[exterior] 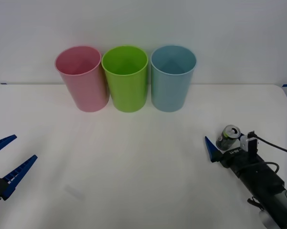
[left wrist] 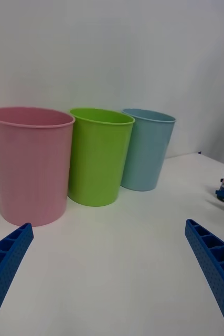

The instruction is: Grasp the object on the table and drop it into the matching bin: aluminum can to the light blue bin, PET bottle to the pink bin.

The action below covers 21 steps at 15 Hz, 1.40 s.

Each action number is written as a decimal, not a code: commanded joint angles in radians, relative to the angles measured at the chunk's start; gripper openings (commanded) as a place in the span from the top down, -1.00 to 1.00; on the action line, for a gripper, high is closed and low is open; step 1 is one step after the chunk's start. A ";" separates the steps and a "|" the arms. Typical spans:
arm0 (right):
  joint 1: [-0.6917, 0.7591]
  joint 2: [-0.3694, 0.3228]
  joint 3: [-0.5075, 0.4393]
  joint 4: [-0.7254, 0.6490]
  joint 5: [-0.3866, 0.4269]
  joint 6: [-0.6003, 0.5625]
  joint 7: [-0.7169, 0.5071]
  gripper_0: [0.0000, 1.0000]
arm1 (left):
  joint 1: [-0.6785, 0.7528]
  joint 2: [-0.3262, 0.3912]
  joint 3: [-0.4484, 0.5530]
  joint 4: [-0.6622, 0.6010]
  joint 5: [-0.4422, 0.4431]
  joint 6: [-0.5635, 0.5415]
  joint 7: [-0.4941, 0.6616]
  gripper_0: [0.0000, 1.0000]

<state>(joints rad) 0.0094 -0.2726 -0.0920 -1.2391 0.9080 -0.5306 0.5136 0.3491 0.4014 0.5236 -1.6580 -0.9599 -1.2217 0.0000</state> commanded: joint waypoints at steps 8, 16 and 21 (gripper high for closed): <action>0.000 0.001 0.001 0.000 -0.003 -0.005 0.008 1.00 | 0.000 0.000 0.000 0.000 0.000 0.000 0.000 -1.00; 0.007 0.000 0.001 0.000 -0.015 -0.063 0.003 1.00 | 0.000 0.000 0.000 0.000 0.000 0.000 0.000 -1.00; 0.049 -0.007 0.006 -0.094 -0.015 -0.089 -0.012 1.00 | 0.000 0.000 0.000 0.000 0.000 0.000 0.000 -1.00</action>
<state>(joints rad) 0.0476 -0.2771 -0.0880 -1.3095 0.8929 -0.6193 0.5052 0.3490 0.4014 0.5236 -1.6581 -0.9599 -1.2217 0.0000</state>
